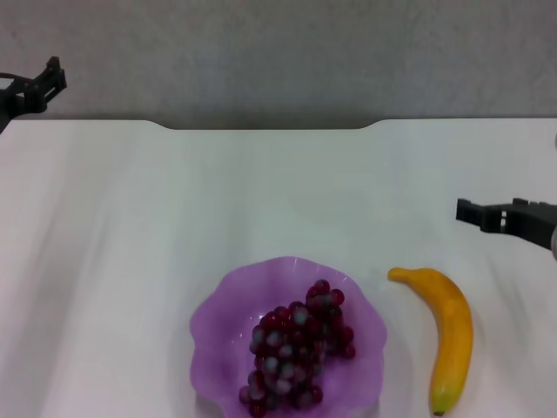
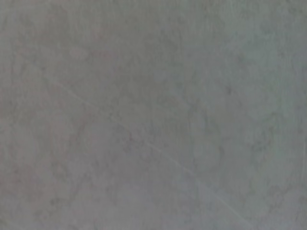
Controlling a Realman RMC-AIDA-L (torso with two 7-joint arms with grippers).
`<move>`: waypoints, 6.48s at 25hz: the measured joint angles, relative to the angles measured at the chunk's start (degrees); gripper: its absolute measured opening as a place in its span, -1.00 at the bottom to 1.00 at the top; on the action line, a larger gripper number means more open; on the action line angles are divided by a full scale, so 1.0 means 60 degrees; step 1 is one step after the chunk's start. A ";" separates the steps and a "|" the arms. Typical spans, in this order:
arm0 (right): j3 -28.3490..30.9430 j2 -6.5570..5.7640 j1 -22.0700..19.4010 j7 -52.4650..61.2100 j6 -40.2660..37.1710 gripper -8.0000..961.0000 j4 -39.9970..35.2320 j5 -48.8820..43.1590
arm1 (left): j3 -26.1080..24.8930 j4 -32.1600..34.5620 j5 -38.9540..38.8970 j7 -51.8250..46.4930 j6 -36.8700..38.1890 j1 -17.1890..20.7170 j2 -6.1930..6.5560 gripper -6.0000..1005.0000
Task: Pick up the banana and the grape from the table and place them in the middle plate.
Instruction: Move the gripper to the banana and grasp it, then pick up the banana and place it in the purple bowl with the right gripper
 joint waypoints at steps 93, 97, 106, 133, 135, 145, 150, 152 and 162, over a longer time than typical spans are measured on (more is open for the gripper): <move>-0.1968 -0.0016 0.2713 0.0379 0.0311 0.09 0.4269 0.1831 | -0.0610 -0.0136 -0.0015 0.0113 -0.0090 0.0247 -0.0044 0.77; -0.1841 -0.0037 0.2512 0.0316 0.0228 0.10 0.3953 0.1762 | -0.0604 -0.0265 -0.0015 0.0118 -0.0090 0.0375 -0.0060 0.77; -0.0349 -0.0042 0.1393 -0.0643 0.0805 0.12 0.1812 0.1003 | -0.0477 -0.0785 -0.0006 0.0149 -0.0284 0.0651 -0.0071 0.77; -0.1893 -0.0004 0.1957 -0.0713 0.1252 0.17 0.0193 0.0642 | -0.0478 -0.1261 0.0000 0.0380 -0.0590 0.0881 -0.0099 0.75; -0.2099 -0.0002 0.2079 -0.0681 0.1211 0.17 0.0215 0.0646 | -0.0471 -0.1268 0.0000 0.0393 -0.0590 0.0886 -0.0102 0.75; -0.3051 0.0002 0.2735 -0.0727 0.0955 0.19 0.0609 0.1209 | -0.0464 -0.1372 0.0000 0.0413 -0.0595 0.0890 -0.0102 0.75; -0.3513 0.0012 0.2955 -0.0730 0.0924 0.20 0.0660 0.1245 | -0.0464 -0.1399 0.0000 0.0414 -0.0601 0.0890 -0.0102 0.75; -0.3668 0.0010 0.3028 -0.0731 0.0891 0.20 0.0663 0.1246 | -0.0465 -0.1399 0.0000 0.0421 -0.0603 0.0890 -0.0102 0.75; -0.4223 -0.0003 0.3241 -0.0734 0.0811 0.22 0.0780 0.1261 | -0.0464 -0.1398 -0.0001 0.0469 -0.0604 0.0890 -0.0102 0.75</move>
